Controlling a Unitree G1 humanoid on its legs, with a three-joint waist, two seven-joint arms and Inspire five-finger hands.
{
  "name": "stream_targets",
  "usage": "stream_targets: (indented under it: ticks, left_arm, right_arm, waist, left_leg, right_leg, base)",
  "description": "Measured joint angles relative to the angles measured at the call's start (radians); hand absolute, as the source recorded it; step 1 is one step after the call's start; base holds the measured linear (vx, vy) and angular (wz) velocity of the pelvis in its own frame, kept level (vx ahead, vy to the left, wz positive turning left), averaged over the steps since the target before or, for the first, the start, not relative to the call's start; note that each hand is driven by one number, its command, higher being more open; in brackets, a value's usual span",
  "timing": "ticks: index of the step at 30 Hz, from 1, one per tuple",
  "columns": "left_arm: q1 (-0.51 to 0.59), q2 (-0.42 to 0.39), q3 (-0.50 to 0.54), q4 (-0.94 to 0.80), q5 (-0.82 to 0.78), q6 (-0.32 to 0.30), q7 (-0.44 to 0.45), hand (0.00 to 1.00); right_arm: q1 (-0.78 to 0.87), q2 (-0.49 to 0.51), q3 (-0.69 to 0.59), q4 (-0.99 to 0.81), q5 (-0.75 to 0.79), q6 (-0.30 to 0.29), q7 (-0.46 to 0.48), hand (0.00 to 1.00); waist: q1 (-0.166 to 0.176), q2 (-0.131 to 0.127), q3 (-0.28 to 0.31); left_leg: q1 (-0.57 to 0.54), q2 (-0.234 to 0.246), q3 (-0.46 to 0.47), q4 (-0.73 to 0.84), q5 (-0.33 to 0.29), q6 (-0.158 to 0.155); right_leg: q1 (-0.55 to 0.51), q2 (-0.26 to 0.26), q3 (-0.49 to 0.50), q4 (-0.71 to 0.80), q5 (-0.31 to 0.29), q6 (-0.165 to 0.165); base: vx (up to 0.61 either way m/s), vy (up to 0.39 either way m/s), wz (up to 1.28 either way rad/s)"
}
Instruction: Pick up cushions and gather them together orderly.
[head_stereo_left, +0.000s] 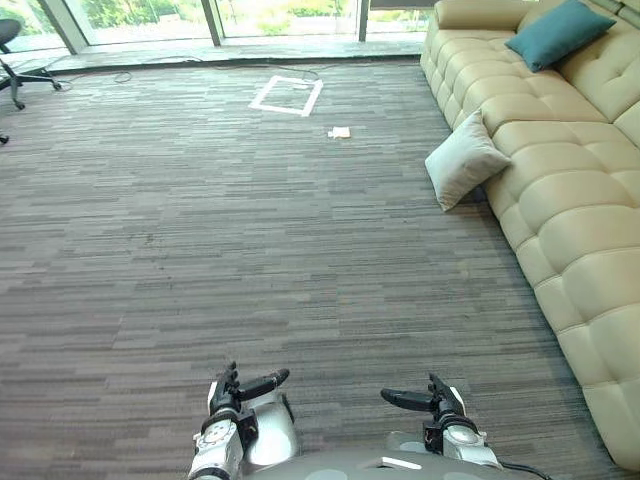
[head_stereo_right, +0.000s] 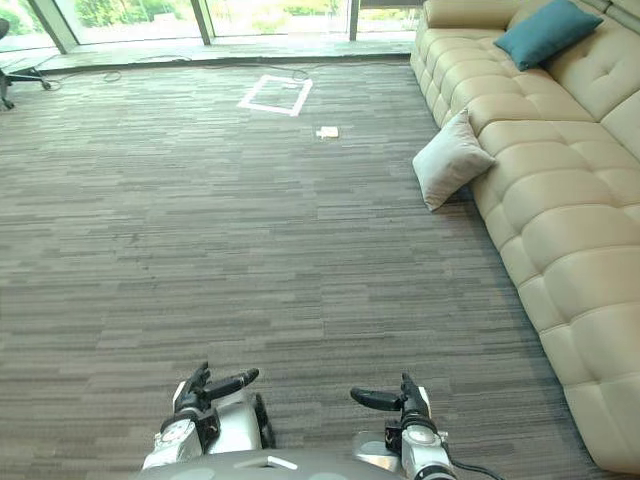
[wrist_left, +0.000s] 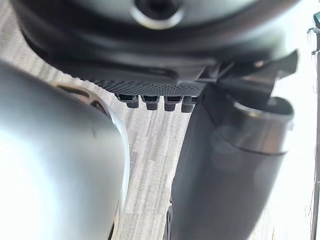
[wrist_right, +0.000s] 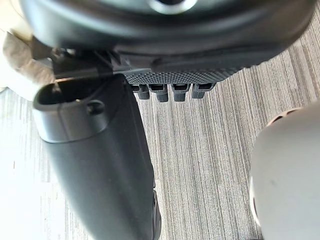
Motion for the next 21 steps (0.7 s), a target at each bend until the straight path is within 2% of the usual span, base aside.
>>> stream_targets:
  ticks: [1, 2, 4, 5, 6, 7, 9, 10, 11, 12, 13, 14, 15, 16, 17, 18, 19, 21]
  left_arm:
    - [-0.003, 0.021, -0.002, 0.000, 0.001, 0.000, 0.001, 1.00]
    - [-0.006, 0.024, 0.000, 0.000, -0.004, -0.002, 0.001, 1.00]
    - [-0.012, 0.029, 0.000, 0.011, -0.019, 0.006, 0.001, 1.00]
    - [-0.016, 0.046, -0.013, 0.037, -0.018, 0.012, 0.005, 1.00]
    - [-0.016, 0.046, -0.014, 0.038, -0.018, 0.012, 0.005, 1.00]
    - [-0.018, 0.054, -0.030, 0.076, -0.006, 0.024, 0.015, 1.00]
    - [-0.020, 0.056, -0.053, 0.080, -0.005, 0.034, 0.020, 1.00]
    - [-0.014, 0.054, -0.073, 0.082, -0.005, 0.035, 0.019, 1.00]
    - [-0.012, 0.052, -0.092, 0.085, -0.004, 0.036, 0.019, 1.00]
    - [-0.012, 0.051, -0.112, 0.097, -0.004, 0.036, 0.018, 1.00]
    - [-0.012, 0.051, -0.120, 0.102, -0.004, 0.037, 0.018, 1.00]
    - [-0.014, 0.052, -0.139, 0.121, 0.000, 0.038, 0.016, 1.00]
    - [-0.015, 0.052, -0.142, 0.130, 0.020, 0.041, 0.014, 1.00]
    - [-0.015, 0.056, -0.142, 0.137, 0.031, 0.042, 0.009, 1.00]
    - [-0.013, 0.058, -0.143, 0.141, 0.033, 0.042, 0.007, 1.00]
    - [-0.021, 0.033, -0.141, 0.157, 0.037, 0.042, 0.009, 1.00]
    - [-0.027, 0.017, -0.139, 0.153, 0.041, 0.039, 0.004, 1.00]
    - [-0.029, 0.005, -0.129, 0.153, 0.056, 0.039, -0.003, 1.00]
  right_arm:
    - [-0.002, 0.025, 0.014, 0.005, 0.000, 0.000, 0.002, 1.00]
    - [-0.003, 0.034, 0.011, 0.003, -0.001, -0.002, 0.005, 1.00]
    - [0.007, 0.042, 0.007, 0.005, -0.001, -0.002, 0.004, 1.00]
    - [0.013, 0.047, 0.006, 0.008, -0.001, -0.003, 0.005, 1.00]
    - [0.013, 0.047, 0.006, 0.008, -0.002, -0.003, 0.005, 1.00]
    - [0.014, 0.043, -0.007, 0.004, 0.000, -0.010, 0.005, 1.00]
    - [0.014, 0.040, -0.012, -0.006, -0.001, -0.020, 0.006, 1.00]
    - [0.015, 0.032, -0.012, -0.015, -0.007, -0.029, 0.007, 1.00]
    - [0.016, 0.026, -0.013, -0.025, -0.009, -0.036, 0.006, 1.00]
    - [0.005, 0.012, -0.012, -0.034, -0.009, -0.043, 0.006, 1.00]
    - [-0.002, 0.008, -0.012, -0.033, -0.009, -0.042, 0.006, 1.00]
    - [-0.021, -0.001, -0.012, -0.031, -0.009, -0.040, 0.006, 1.00]
    - [-0.028, 0.000, -0.013, -0.038, -0.009, -0.040, 0.007, 1.00]
    - [-0.027, 0.001, -0.011, -0.043, -0.009, -0.039, 0.008, 1.00]
    - [-0.023, 0.000, -0.016, -0.043, 0.000, -0.038, 0.012, 1.00]
    - [-0.042, -0.018, -0.025, -0.040, -0.009, -0.036, 0.011, 1.00]
    - [-0.047, -0.024, -0.034, -0.044, -0.013, -0.039, 0.010, 1.00]
    - [-0.046, -0.021, -0.057, -0.045, -0.009, -0.031, 0.012, 1.00]
  waist:
    - [-0.007, -0.038, -0.014]
    - [-0.007, -0.048, -0.017]
    - [-0.002, -0.065, -0.031]
    - [-0.003, -0.084, -0.042]
    - [-0.003, -0.085, -0.042]
    - [-0.020, -0.083, -0.043]
    - [-0.025, -0.077, -0.042]
    - [-0.031, -0.067, -0.045]
    - [-0.035, -0.057, -0.046]
    - [-0.040, -0.041, -0.039]
    - [-0.042, -0.036, -0.038]
    - [-0.058, -0.022, -0.035]
    - [-0.068, -0.023, -0.034]
    - [-0.069, -0.033, -0.033]
    - [-0.075, -0.038, -0.034]
    - [-0.065, 0.020, -0.034]
    - [-0.066, 0.032, -0.032]
    - [-0.076, 0.037, -0.033]
  left_leg:
    - [-0.019, -0.017, 0.013, 0.059, -0.071, 0.013]
    - [-0.030, -0.017, 0.013, 0.106, -0.114, 0.017]
    - [-0.006, -0.017, 0.037, 0.208, -0.225, 0.039]
    - [0.055, -0.043, 0.066, 0.220, -0.293, 0.043]
    - [0.057, -0.043, 0.067, 0.220, -0.296, 0.043]
    - [0.162, -0.074, 0.078, 0.189, -0.350, 0.045]
    - [0.241, -0.082, 0.078, 0.147, -0.366, 0.044]
    - [0.319, -0.084, 0.082, 0.073, -0.364, 0.038]
    - [0.370, -0.081, 0.084, 0.018, -0.358, 0.028]
    - [0.454, -0.072, 0.100, -0.063, -0.348, 0.013]
    - [0.473, -0.067, 0.105, -0.079, -0.345, 0.009]
    - [0.523, -0.049, 0.116, -0.112, -0.345, 0.009]
    - [0.564, -0.043, 0.122, -0.137, -0.345, 0.008]
    - [0.606, -0.050, 0.128, -0.165, -0.347, 0.004]
    - [0.642, -0.056, 0.122, -0.176, -0.352, -0.015]
    - [0.665, -0.013, 0.127, -0.183, -0.340, -0.043]
    - [0.669, -0.012, 0.124, -0.176, -0.299, -0.072]
    - [0.667, 0.005, 0.110, -0.104, -0.248, -0.107]
  right_leg:
    - [0.006, -0.023, 0.035, -0.009, 0.014, -0.019]
    - [0.004, -0.028, 0.055, 0.001, 0.037, -0.015]
    - [-0.016, -0.060, 0.108, 0.139, 0.085, 0.037]
    - [-0.103, -0.108, 0.130, 0.385, 0.159, 0.080]
    - [-0.106, -0.110, 0.131, 0.397, 0.166, 0.080]
    - [-0.237, -0.164, 0.130, 0.709, 0.328, 0.128]
    - [-0.309, -0.183, 0.088, 0.831, 0.302, 0.087]
    - [-0.381, -0.185, 0.024, 0.875, 0.257, 0.028]
    - [-0.432, -0.183, -0.020, 0.869, 0.232, 0.010]
    - [-0.512, -0.172, -0.089, 0.815, 0.185, -0.020]
    - [-0.528, -0.164, -0.105, 0.783, 0.175, -0.028]
    - [-0.577, -0.138, -0.175, 0.638, 0.160, -0.046]
    - [-0.619, -0.115, -0.222, 0.471, 0.169, -0.053]
    - [-0.625, -0.080, -0.245, 0.260, 0.237, -0.052]
    - [-0.610, -0.060, -0.227, 0.193, 0.389, -0.149]
    - [-0.605, -0.015, -0.233, 0.223, 0.354, -0.160]
    - [-0.611, -0.015, -0.221, 0.266, 0.294, -0.158]
    - [-0.598, -0.018, -0.220, 0.318, 0.217, -0.164]
  base:
    - [0.62, 0.268, -0.27]
    - [0.75, 0.339, -0.13]
    - [0.62, 0.302, -0.26]
    - [0.60, 0.264, -0.22]
    - [0.71, 0.264, -0.22]
    - [0.45, 0.130, -0.08]
    - [0.46, 0.099, -0.06]
    - [0.58, 0.073, -0.03]
    - [0.69, 0.041, -0.13]
    - [0.57, -0.003, -0.15]
    - [0.56, -0.049, -0.18]
    - [0.69, -0.128, -0.06]
    - [0.69, -0.160, -0.03]
    - [0.59, -0.174, 0.08]
    - [0.51, -0.164, -0.11]
    - [0.74, -0.228, -0.17]
    - [0.62, -0.183, -0.24]
    - [0.55, -0.216, -0.08]
